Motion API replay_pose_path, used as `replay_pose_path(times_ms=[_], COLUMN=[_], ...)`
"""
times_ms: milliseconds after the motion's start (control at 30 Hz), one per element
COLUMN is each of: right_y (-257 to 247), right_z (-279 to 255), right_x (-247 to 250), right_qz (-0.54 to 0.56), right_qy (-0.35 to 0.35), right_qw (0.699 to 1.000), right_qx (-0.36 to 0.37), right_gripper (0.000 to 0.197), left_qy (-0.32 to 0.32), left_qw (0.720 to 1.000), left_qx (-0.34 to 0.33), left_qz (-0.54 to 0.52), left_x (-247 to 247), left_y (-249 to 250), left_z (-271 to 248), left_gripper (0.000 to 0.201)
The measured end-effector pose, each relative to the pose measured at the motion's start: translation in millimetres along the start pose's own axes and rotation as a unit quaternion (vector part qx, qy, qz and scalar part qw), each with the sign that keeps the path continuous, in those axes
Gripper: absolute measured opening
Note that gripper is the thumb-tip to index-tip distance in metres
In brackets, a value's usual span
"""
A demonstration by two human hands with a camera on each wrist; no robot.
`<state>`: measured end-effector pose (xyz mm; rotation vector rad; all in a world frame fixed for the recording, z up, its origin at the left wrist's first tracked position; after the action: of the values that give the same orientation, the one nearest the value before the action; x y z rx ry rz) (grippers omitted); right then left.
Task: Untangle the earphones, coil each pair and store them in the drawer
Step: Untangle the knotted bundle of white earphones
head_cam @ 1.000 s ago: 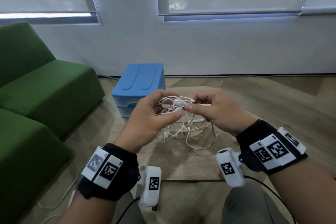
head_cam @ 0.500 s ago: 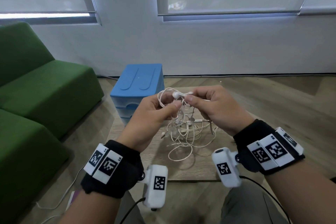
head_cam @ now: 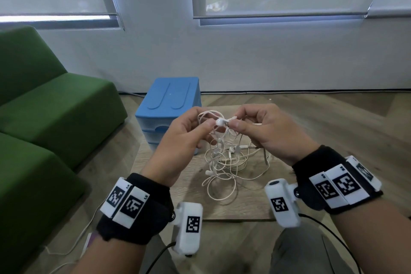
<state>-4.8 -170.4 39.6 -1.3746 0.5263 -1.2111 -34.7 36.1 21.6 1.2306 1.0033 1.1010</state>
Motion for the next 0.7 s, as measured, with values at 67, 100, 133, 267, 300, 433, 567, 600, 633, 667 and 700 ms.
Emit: replay_pose_path(times_ms=[67, 100, 133, 267, 300, 433, 567, 600, 633, 667, 700], right_y=[1.0, 1.9, 2.9, 2.0, 1.4, 0.2, 3.1, 4.4, 4.9, 4.5, 4.2], right_z=[-1.5, -2.6, -3.0, -3.6, -3.5, -2.8, -4.4, -4.9, -5.0, -5.3, -5.2], right_x=[-0.6, -1.2, -1.4, -2.2, -1.8, -0.5, 4.8, 6.7, 7.8, 7.8, 7.1], right_qz=[0.013, 0.029, 0.042, 0.041, 0.034, 0.003, 0.021, 0.007, -0.01, -0.025, -0.038], right_qy=[-0.011, -0.018, -0.025, -0.047, -0.049, -0.053, -0.057, -0.053, -0.048, -0.044, -0.039], right_qw=[1.0, 0.999, 0.999, 0.998, 0.998, 0.998, 0.997, 0.998, 0.998, 0.998, 0.998], right_qx=[-0.004, -0.009, -0.014, -0.022, -0.022, -0.031, -0.042, -0.038, -0.031, -0.022, -0.015], right_gripper=[0.016, 0.019, 0.02, 0.018, 0.019, 0.017, 0.012, 0.012, 0.01, 0.008, 0.006], left_qy=[0.014, 0.019, 0.02, -0.044, -0.072, -0.055, 0.007, 0.016, 0.023, 0.026, 0.027], left_qw=[1.0, 1.0, 1.0, 0.999, 0.997, 0.996, 0.999, 0.998, 0.998, 0.998, 0.998], left_qx=[0.001, 0.002, 0.005, 0.015, 0.011, -0.002, 0.012, 0.016, 0.02, 0.022, 0.025], left_qz=[0.01, 0.017, 0.019, 0.017, 0.031, 0.065, 0.049, 0.053, 0.057, 0.056, 0.052], left_x=[0.4, 1.2, 1.5, 1.3, 0.1, -0.4, 4.7, 5.5, 5.8, 5.4, 4.4], left_y=[-0.5, -1.0, -1.2, 3.1, 4.2, 3.0, -1.8, -2.5, -3.4, -3.8, -4.2], left_z=[0.2, 0.0, -0.1, -3.7, -4.9, -5.2, -2.9, -2.5, -1.9, -1.7, -1.7], left_gripper=[0.016, 0.016, 0.016, 0.027, 0.031, 0.019, 0.007, 0.01, 0.013, 0.013, 0.013])
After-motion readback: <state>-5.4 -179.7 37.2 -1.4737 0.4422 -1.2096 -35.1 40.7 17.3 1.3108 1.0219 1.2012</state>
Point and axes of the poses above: each hand's wrist, its own z-axis towards the middle knuckle, its own x-axis out of the back of the hand, y = z × x, the point moved 1 cm from there along z, towards the middle knuckle, and after that the axes turned 4 degrees about -y, right-handed, at the moved point
